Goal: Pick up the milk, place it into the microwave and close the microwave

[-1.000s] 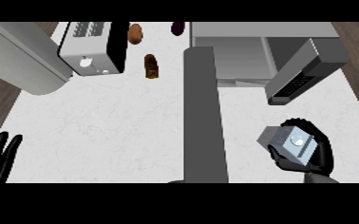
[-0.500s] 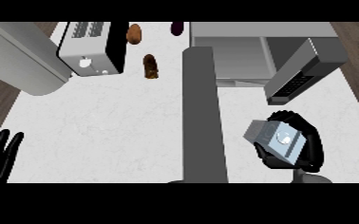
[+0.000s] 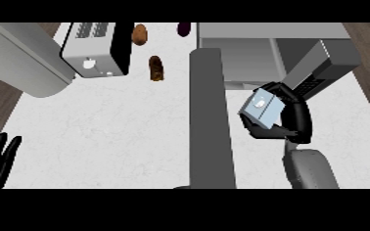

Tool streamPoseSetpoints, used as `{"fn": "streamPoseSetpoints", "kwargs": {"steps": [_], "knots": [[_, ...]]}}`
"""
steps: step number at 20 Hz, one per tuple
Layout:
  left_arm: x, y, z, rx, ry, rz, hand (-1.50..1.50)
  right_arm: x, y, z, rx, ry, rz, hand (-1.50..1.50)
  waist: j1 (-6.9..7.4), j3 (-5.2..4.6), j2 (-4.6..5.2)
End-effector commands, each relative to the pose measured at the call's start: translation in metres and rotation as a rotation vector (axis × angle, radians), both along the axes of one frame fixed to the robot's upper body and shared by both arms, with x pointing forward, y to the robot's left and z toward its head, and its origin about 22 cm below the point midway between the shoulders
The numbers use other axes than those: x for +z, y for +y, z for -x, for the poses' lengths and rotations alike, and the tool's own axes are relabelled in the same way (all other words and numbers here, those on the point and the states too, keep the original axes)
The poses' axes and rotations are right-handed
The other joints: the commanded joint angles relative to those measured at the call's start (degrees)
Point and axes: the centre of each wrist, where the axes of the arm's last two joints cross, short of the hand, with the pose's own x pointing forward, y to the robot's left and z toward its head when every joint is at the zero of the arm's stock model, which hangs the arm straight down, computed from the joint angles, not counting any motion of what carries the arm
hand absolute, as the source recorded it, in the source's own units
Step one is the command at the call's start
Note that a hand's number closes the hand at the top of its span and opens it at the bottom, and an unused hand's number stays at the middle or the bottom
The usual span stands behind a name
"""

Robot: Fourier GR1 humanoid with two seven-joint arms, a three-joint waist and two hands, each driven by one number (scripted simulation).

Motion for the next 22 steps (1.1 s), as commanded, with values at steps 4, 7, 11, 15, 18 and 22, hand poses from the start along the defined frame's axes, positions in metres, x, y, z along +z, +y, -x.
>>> {"fn": "streamPoseSetpoints", "kwargs": {"steps": [4,7,11,15,18,22], "knots": [[0.003,0.012,0.011,-0.005,0.002,-0.006,-1.50,0.011,0.010,-0.064,-0.040,0.045,0.036,1.50,0.83,0.04,0.16],[-0.014,0.016,-0.012,-0.016,0.007,-0.014,-1.50,0.019,0.020,-0.087,-0.021,0.050,0.049,1.50,0.63,0.03,0.29],[0.000,0.006,-0.015,-0.007,-0.003,0.014,-1.50,0.024,0.017,-0.112,-0.024,0.050,0.074,1.50,1.27,0.08,0.59],[0.003,0.011,-0.020,-0.041,-0.007,-0.001,-1.50,0.020,0.027,-0.122,-0.041,0.057,0.100,1.50,2.50,0.12,1.10],[-0.005,0.010,-0.017,-0.070,-0.013,0.001,-1.50,0.041,0.026,-0.137,-0.075,0.051,0.131,1.50,3.07,0.10,1.23],[0.004,0.010,-0.018,-0.088,-0.033,-0.012,-1.50,0.051,0.011,-0.144,-0.105,0.033,0.176,1.50,4.42,0.15,1.71]]}}
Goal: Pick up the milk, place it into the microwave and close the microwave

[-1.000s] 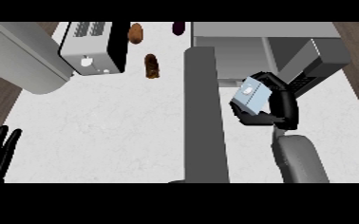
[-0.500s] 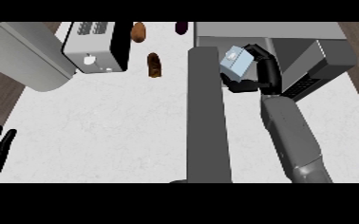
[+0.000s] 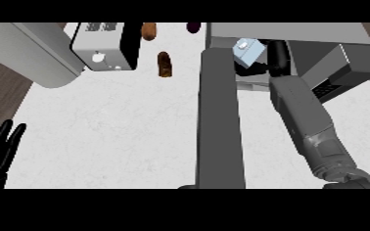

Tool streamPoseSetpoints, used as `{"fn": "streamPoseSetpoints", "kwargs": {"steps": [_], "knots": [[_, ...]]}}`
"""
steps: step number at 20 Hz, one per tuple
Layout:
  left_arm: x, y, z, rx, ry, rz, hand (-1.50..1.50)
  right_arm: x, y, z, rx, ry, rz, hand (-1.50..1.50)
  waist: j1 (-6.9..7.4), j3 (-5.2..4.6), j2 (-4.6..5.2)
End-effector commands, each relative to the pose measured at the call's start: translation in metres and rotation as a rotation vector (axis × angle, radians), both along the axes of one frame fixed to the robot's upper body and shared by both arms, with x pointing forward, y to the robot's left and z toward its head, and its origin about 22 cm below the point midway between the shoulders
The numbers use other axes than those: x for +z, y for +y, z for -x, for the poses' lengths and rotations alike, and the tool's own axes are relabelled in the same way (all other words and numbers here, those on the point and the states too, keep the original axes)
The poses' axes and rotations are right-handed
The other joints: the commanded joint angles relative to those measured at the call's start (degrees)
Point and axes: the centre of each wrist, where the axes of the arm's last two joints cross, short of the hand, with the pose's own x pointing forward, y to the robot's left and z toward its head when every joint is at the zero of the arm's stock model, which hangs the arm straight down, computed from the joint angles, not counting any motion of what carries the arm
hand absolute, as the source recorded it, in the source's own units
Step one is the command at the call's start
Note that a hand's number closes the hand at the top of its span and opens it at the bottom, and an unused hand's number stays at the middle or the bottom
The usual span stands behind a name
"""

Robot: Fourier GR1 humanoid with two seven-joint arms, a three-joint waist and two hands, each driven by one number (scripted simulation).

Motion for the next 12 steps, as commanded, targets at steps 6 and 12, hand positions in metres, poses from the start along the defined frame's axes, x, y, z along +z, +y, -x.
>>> {"fn": "streamPoseSetpoints", "kwargs": {"steps": [6,12], "knots": [[-0.005,0.000,-0.003,-0.038,-0.014,-0.013,-1.50,0.020,-0.017,-0.014,-0.110,-0.015,0.106,1.50,2.77,-0.04,1.09],[0.002,-0.008,-0.018,-0.058,-0.021,-0.030,-1.50,0.039,-0.016,-0.023,-0.278,-0.030,0.072,1.50,4.09,0.05,2.12]]}}
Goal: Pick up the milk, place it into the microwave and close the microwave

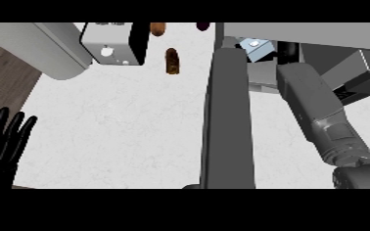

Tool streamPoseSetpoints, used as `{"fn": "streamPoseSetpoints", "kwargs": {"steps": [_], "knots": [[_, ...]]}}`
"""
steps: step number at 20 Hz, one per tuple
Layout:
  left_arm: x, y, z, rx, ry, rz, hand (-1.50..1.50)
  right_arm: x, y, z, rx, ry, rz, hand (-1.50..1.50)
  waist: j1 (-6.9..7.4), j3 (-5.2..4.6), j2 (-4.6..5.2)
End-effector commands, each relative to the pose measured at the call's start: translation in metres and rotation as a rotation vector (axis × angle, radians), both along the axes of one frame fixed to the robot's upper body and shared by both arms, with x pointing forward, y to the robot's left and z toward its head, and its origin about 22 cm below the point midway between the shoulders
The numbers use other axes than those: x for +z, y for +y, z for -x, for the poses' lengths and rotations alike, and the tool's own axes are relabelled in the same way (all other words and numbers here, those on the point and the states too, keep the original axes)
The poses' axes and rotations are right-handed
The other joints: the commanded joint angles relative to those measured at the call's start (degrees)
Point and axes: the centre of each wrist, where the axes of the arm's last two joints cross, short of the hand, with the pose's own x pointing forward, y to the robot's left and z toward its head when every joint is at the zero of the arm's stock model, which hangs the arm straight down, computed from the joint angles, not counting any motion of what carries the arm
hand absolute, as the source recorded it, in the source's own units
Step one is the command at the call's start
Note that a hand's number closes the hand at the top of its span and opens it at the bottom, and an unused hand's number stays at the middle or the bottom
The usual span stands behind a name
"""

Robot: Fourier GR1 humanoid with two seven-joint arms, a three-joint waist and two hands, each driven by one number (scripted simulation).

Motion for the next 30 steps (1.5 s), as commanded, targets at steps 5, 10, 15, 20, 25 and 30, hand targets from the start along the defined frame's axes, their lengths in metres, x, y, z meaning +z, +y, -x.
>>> {"fn": "streamPoseSetpoints", "kwargs": {"steps": [5,10,15,20,25,30], "knots": [[0.005,-0.009,-0.011,-0.021,-0.008,-0.038,-1.50,0.011,-0.006,-0.005,-0.277,-0.026,0.043,1.50,1.82,0.04,1.37],[0.008,-0.013,-0.013,-0.035,-0.010,-0.080,-1.50,0.013,-0.016,-0.005,-0.371,-0.051,0.258,-1.50,3.33,-0.04,1.78],[0.010,-0.020,-0.022,-0.051,-0.012,-0.090,-1.50,0.023,-0.013,-0.010,-0.397,-0.055,0.266,-1.50,3.99,0.11,2.57],[0.006,-0.023,-0.028,-0.072,-0.007,-0.107,-1.50,0.013,0.011,-0.008,-0.294,0.069,0.139,-1.50,3.88,0.21,2.49],[0.010,-0.028,-0.032,-0.069,-0.027,-0.093,-1.50,0.015,0.010,-0.009,-0.183,0.079,0.086,-1.50,3.51,0.26,2.20],[0.012,-0.043,-0.034,-0.089,-0.024,-0.104,-1.50,0.009,0.016,-0.007,-0.186,0.103,0.042,-1.50,2.98,0.22,1.94]]}}
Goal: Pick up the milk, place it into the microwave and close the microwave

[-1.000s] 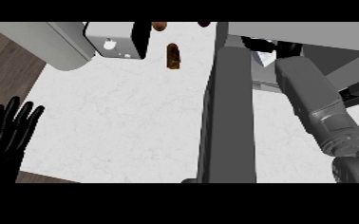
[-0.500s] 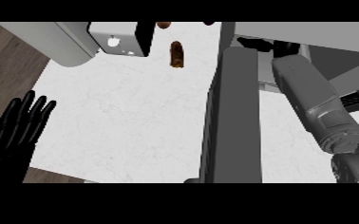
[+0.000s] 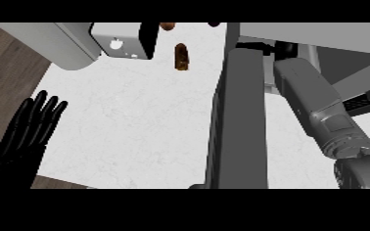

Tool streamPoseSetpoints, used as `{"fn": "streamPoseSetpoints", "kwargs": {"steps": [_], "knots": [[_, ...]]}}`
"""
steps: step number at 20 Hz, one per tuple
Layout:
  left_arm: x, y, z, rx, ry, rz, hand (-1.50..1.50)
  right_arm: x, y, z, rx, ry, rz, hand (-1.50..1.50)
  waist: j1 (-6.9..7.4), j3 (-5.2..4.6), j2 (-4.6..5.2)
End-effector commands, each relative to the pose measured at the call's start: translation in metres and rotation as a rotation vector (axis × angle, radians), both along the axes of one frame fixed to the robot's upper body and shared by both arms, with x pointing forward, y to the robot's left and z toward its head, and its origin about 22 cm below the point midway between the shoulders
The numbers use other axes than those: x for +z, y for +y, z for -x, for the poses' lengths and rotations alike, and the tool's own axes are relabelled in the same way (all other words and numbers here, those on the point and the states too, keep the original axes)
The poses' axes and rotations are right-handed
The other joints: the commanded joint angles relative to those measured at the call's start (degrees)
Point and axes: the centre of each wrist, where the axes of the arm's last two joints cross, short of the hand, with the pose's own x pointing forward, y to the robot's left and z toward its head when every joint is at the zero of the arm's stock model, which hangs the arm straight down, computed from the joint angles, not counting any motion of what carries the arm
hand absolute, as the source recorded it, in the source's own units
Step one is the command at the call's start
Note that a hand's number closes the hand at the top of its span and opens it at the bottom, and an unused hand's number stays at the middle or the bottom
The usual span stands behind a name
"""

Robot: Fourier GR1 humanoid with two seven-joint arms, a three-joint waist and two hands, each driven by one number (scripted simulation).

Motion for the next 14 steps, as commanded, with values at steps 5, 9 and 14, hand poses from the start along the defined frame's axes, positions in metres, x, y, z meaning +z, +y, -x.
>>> {"fn": "streamPoseSetpoints", "kwargs": {"steps": [5,9,14], "knots": [[-0.001,-0.006,0.002,-0.014,0.013,-0.017,-1.50,-0.011,-0.023,0.007,0.014,0.021,-0.024,-1.50,-0.73,-0.04,-0.49],[-0.002,-0.022,-0.006,-0.023,0.018,-0.011,-1.50,-0.027,-0.019,0.014,0.023,0.034,-0.012,-1.50,-2.16,-0.01,-0.52],[-0.004,-0.024,-0.003,-0.049,0.018,-0.002,-1.50,-0.018,-0.034,0.011,0.038,0.025,-0.027,-1.50,-1.94,-0.07,-0.98]]}}
